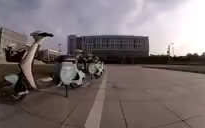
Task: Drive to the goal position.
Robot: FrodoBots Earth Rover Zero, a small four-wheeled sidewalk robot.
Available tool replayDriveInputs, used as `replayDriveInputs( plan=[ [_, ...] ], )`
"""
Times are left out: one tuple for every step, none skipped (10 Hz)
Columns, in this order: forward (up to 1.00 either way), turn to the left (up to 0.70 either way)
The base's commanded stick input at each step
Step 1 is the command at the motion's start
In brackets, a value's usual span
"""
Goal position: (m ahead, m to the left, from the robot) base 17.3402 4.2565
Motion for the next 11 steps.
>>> replayDriveInputs(
  plan=[
    [0.7,0.0],
    [0.7,0.0],
    [0.7,0.0],
    [0.7,-0.06],
    [0.7,-0.14],
    [0.7,-0.14],
    [0.7,-0.14],
    [0.7,-0.14],
    [0.7,-0.14],
    [0.7,-0.14],
    [0.7,-0.14]
  ],
)
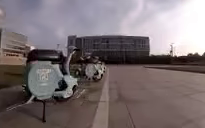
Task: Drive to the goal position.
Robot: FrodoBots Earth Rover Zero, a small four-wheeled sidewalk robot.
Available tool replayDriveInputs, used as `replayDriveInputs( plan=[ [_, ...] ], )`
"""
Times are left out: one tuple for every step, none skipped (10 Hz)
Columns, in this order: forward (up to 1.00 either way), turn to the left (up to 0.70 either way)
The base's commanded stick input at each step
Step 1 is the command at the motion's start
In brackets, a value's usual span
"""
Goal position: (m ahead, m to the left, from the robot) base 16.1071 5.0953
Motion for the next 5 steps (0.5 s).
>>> replayDriveInputs(
  plan=[
    [0.7,-0.14],
    [0.7,-0.14],
    [0.7,-0.14],
    [0.7,-0.14],
    [0.7,-0.14]
  ],
)
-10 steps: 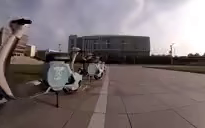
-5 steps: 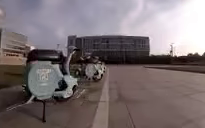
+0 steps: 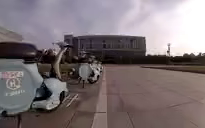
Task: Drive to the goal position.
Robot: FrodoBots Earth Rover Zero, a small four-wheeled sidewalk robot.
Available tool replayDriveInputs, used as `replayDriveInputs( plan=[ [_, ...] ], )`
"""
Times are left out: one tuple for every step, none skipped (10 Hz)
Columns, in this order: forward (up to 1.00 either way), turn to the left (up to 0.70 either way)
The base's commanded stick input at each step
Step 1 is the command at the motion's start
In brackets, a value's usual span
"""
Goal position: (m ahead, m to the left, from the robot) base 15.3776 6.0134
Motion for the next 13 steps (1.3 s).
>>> replayDriveInputs(
  plan=[
    [0.7,-0.14],
    [0.7,-0.14],
    [0.7,-0.14],
    [0.7,-0.14],
    [0.7,-0.14],
    [0.7,-0.14],
    [0.7,-0.14],
    [0.7,-0.14],
    [0.7,-0.14],
    [0.7,-0.14],
    [0.7,-0.14],
    [0.7,-0.14],
    [0.7,-0.14]
  ],
)
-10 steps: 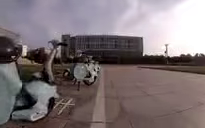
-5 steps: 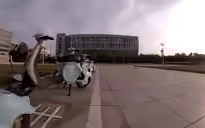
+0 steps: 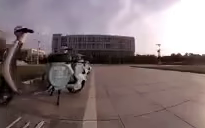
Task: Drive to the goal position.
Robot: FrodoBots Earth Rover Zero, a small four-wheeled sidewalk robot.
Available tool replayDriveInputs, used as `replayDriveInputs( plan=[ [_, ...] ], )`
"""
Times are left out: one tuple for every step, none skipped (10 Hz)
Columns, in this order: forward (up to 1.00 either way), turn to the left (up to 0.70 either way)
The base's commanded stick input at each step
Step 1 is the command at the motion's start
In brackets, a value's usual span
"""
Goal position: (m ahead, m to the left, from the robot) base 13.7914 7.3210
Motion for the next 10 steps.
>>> replayDriveInputs(
  plan=[
    [0.7,-0.14],
    [0.7,-0.14],
    [0.7,-0.14],
    [0.7,-0.14],
    [0.7,-0.14],
    [0.7,-0.14],
    [0.7,-0.14],
    [0.7,-0.14],
    [0.7,-0.14],
    [0.7,-0.14]
  ],
)
